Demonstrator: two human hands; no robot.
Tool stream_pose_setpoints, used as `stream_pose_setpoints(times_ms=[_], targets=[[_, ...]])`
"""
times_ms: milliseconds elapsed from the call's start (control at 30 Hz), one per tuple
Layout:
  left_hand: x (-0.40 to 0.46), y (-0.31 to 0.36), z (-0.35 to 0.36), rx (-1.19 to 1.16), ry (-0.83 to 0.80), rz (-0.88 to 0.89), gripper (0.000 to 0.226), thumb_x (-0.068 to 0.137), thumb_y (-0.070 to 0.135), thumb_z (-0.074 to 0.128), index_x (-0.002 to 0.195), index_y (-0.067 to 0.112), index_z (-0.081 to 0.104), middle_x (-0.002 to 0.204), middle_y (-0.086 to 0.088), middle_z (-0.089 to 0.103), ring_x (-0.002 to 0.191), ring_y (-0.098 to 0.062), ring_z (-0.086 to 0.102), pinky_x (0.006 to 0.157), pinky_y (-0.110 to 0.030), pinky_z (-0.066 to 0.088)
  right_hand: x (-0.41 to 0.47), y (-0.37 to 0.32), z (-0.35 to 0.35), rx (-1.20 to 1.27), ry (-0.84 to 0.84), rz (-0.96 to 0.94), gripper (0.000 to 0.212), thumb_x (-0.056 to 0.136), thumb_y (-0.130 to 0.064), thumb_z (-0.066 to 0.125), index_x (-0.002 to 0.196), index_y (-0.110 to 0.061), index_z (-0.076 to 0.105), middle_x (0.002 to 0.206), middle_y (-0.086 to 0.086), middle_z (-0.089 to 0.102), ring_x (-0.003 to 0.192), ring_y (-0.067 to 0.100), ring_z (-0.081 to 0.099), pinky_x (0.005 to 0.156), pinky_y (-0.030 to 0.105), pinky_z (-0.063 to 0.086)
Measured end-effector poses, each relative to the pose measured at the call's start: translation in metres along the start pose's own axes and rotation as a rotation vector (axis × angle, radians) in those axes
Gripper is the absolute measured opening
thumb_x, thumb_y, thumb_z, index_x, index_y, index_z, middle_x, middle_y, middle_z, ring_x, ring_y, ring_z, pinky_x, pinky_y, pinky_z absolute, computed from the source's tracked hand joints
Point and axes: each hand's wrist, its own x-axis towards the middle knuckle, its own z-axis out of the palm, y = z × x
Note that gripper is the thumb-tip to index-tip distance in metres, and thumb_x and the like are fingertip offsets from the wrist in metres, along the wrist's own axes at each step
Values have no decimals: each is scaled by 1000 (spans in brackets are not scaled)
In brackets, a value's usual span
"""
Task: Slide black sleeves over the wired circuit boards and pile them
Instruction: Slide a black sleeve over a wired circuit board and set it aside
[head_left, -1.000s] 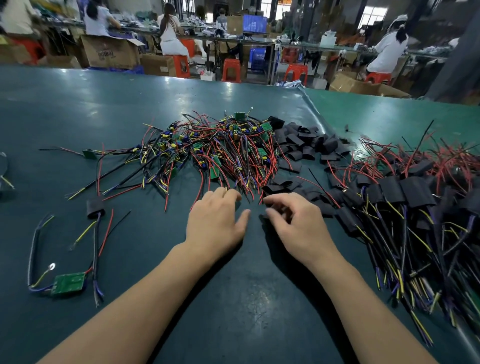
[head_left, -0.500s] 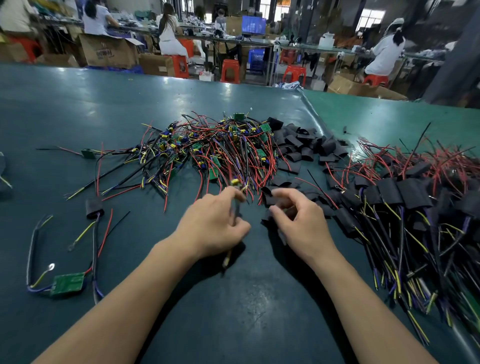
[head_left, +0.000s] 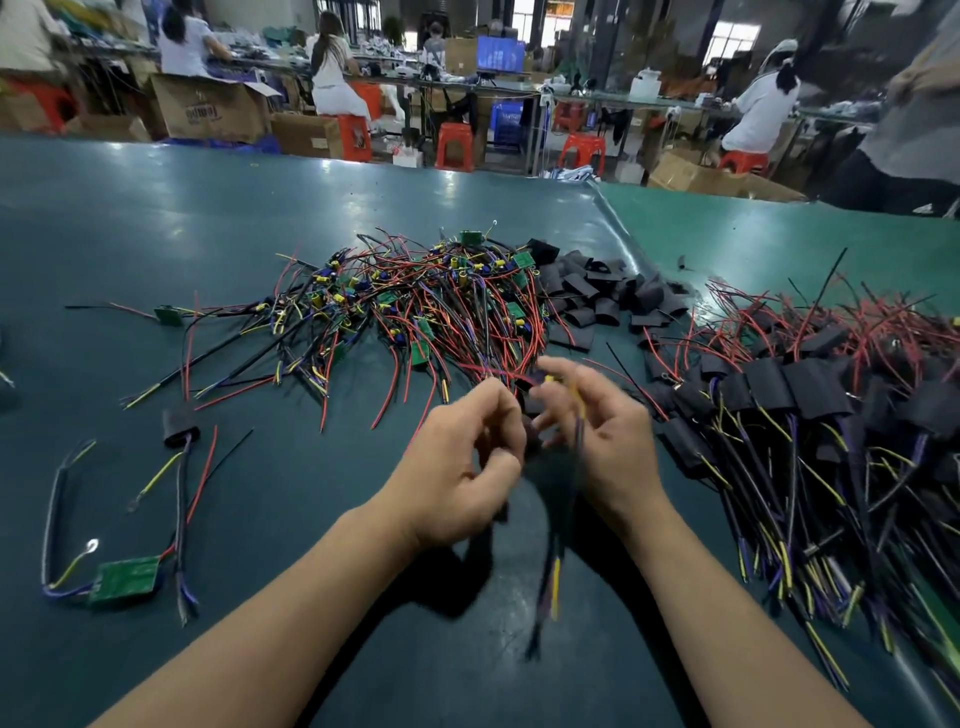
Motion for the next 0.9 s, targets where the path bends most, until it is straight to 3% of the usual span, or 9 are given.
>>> stream_pose_setpoints(times_ms=[67, 133, 200, 367, 500, 600, 700, 833, 900], targets=[[3, -9, -5, 282, -35, 18, 25, 70, 0, 54, 93, 7, 60, 94, -3, 62, 93, -22, 54, 87, -32, 45, 6, -5, -5, 169, 198, 77, 13, 98, -15, 57, 107, -19, 66, 80, 0, 71, 62, 12, 62, 54, 23, 51], [5, -16, -7, 416, -183, -5, 41, 73, -1, 60, 114, 5, 62, 121, -5, 61, 119, -22, 48, 106, -30, 37, 10, -10, -15, 327, 357, 129, 15, 102, -20, 51, 102, -17, 65, 72, 0, 68, 57, 13, 60, 48, 22, 47], [4, -19, -4, 465, -248, -31, 46, 79, 3, 59, 124, 12, 63, 136, -1, 57, 129, -17, 43, 112, -30, 32, 13, -12, -23, 439, 438, 163, 16, 101, -25, 53, 95, -16, 64, 65, 0, 64, 55, 14, 59, 48, 23, 46], [4, -21, -3, 482, -145, -33, 11, 87, 22, 70, 94, 14, 73, 111, 3, 68, 106, -20, 57, 97, -36, 44, 11, -11, -25, 334, 442, 103, 12, 90, -8, 69, 88, -18, 64, 60, -2, 61, 52, 14, 56, 48, 26, 46], [5, -22, -10, 478, -94, -108, 22, 86, 21, 70, 106, 15, 64, 107, 3, 62, 102, -18, 54, 95, -32, 43, 9, -11, -23, 301, 382, 120, 5, 91, -7, 68, 91, -11, 69, 64, 2, 69, 56, 14, 65, 50, 23, 51], [6, -24, -14, 543, -102, -131, 17, 90, 32, 67, 100, 18, 69, 109, 4, 66, 104, -19, 55, 96, -35, 41, 10, -9, -23, 293, 369, 167, 7, 91, -4, 67, 86, -10, 67, 65, 1, 69, 57, 13, 65, 52, 23, 53], [6, -25, -16, 573, -60, -160, 14, 92, 29, 64, 99, 17, 69, 105, 4, 68, 102, -20, 56, 93, -37, 42, 11, -6, -25, 273, 363, 221, 6, 88, -4, 70, 86, -7, 66, 64, -2, 64, 56, 11, 60, 52, 23, 53], [5, -26, -19, 628, -44, -164, 19, 86, 34, 70, 99, 21, 66, 112, 5, 64, 104, -18, 54, 95, -37, 41, 12, -3, -25, 263, 330, 272, 12, 85, 0, 72, 81, -10, 67, 68, 1, 65, 62, 13, 63, 56, 23, 54], [5, -26, -21, 619, -66, -188, 21, 86, 37, 71, 99, 22, 67, 104, 7, 66, 100, -17, 55, 92, -37, 44, 13, -3, -26, 311, 326, 292, 15, 85, 4, 70, 82, -10, 66, 67, 1, 68, 65, 17, 67, 59, 23, 55]])
